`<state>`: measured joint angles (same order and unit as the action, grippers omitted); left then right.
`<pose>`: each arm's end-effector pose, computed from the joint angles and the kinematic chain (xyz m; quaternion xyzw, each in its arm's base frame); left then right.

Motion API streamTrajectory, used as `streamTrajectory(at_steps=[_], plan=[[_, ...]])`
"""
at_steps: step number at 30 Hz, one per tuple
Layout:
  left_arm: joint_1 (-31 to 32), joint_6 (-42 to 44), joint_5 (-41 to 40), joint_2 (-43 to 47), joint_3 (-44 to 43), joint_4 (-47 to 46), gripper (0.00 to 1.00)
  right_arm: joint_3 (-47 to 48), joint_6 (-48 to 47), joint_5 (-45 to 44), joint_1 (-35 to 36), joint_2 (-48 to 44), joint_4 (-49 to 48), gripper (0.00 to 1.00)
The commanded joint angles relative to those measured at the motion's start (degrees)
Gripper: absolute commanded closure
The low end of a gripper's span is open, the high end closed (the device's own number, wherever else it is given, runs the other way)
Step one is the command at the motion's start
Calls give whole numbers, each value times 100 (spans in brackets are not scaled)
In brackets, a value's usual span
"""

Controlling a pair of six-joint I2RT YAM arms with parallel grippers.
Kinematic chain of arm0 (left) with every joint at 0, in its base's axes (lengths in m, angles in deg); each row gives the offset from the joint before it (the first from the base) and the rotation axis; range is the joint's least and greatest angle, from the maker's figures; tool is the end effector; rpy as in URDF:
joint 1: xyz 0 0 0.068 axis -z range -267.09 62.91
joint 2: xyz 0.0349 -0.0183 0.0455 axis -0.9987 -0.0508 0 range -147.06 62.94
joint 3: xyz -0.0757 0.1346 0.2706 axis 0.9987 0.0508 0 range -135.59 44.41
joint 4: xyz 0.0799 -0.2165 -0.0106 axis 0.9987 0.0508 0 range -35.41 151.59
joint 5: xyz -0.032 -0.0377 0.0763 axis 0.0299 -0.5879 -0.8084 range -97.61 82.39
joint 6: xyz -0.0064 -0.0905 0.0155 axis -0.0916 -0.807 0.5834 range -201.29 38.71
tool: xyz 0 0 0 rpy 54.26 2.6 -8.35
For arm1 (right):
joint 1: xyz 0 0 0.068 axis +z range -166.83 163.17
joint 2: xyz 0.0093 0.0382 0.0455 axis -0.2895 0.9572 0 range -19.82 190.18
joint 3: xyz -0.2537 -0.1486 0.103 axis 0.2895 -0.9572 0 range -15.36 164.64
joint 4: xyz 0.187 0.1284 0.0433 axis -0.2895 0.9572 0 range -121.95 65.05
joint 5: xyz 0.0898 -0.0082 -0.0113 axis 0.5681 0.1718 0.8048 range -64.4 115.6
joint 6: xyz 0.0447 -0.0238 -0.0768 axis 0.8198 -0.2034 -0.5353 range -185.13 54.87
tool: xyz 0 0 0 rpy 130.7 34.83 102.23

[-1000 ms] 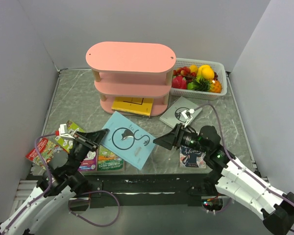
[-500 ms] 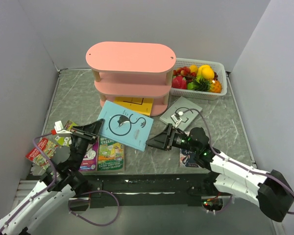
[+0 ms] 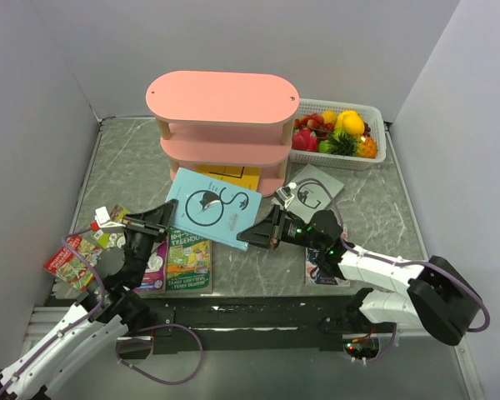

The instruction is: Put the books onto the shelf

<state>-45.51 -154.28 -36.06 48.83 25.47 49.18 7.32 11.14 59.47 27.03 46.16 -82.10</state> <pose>0.0831 -0.0210 0.2912 -0.3498 0.5473 -0.5407 0.5345 0.1364 0.1948 0.3062 -0.0321 0.6704 0.7166 0.1896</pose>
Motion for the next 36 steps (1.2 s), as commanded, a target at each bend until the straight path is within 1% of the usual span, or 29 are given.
streamTrajectory(at_steps=[1, 2, 3, 4, 5, 6, 7, 8, 9, 10, 11, 12, 13, 15, 16, 17, 19, 20, 22, 25, 30, 33, 36], plan=[[8, -251, 41, -109, -57, -760, 99, 457, 195, 234, 53, 266, -1057, 87], [-1, -233, 24, -205, -109, -673, 99, 448, 195, 217, 27, 258, -1006, 93], [8, -207, -29, -250, -249, -394, 99, 448, 100, 217, -8, 206, -849, 100], [-1, -59, -55, -294, -329, -278, 97, 457, 20, 234, -43, 75, -682, 100], [-1, 38, -73, -373, -408, -146, 91, 474, -155, 260, -148, -5, -297, 100], [8, 118, -230, -417, -644, 369, 69, 492, -261, 313, -228, -119, -33, 100], [-1, 214, -327, -478, -811, 731, 54, 518, -375, 357, -324, -364, 266, 100], [8, 302, -433, -609, -987, 1108, 40, 571, -611, 410, -447, -488, 930, 100], [8, 381, -573, -672, -1346, 1443, 18, 615, -735, 610, -674, -611, 1233, 100], [-1, 400, -879, -742, -1541, 2308, 10, 667, -867, 769, -833, -777, 1566, 100], [-1, 408, -1073, -864, -1717, 2690, 6, 790, -1112, 901, -939, -849, 1822, 100], [8, 400, -1258, -918, -2023, 3051, 2, 834, -1236, 1015, -1140, -910, 2286, 100], [-1, 252, -1695, -970, -2148, 3838, 1, 913, -1359, 1269, -1229, -981, 2525, 100], [-1, -21, -2093, -1024, -2403, 4528, 1, 1133, -1746, 1420, -1388, -1016, 3139, 100], [-1, -327, -2425, -998, -2439, 4792, 1, 1169, -1808, 1499, -1415, -999, 3204, 100], [8, -425, -2507, -902, -2439, 5117, 1, 1186, -1826, 1517, -1432, -990, 3239, 100], [8, -375, -2587, -708, -2343, 5059, 2, 1204, -1809, 1614, -1476, -806, 3162, 100], [8, -295, -2552, -507, -2195, 4806, 2, 1187, -1696, 1658, -1485, -727, 3100, 100], [8, -50, -2404, -182, -2001, 4437, 4, 1213, -1581, 1772, -1511, -289, 2898, 100], [8, -57, -2367, -127, -1912, 4356, 5, 1213, -1510, 1808, -1512, -24, 2616, 100], [8, -75, -2332, -355, -1903, 4400, 5, 1344, -1387, 1738, -1582, 565, 2195, 100], [-1, -31, -2306, -557, -1920, 4364, 5, 1520, -1483, 1580, -1599, 811, 2098, 100], [-1, 39, -2332, -646, -1929, 4329, 5, 1661, -1352, 1658, -1643, 1101, 1746, 100]])
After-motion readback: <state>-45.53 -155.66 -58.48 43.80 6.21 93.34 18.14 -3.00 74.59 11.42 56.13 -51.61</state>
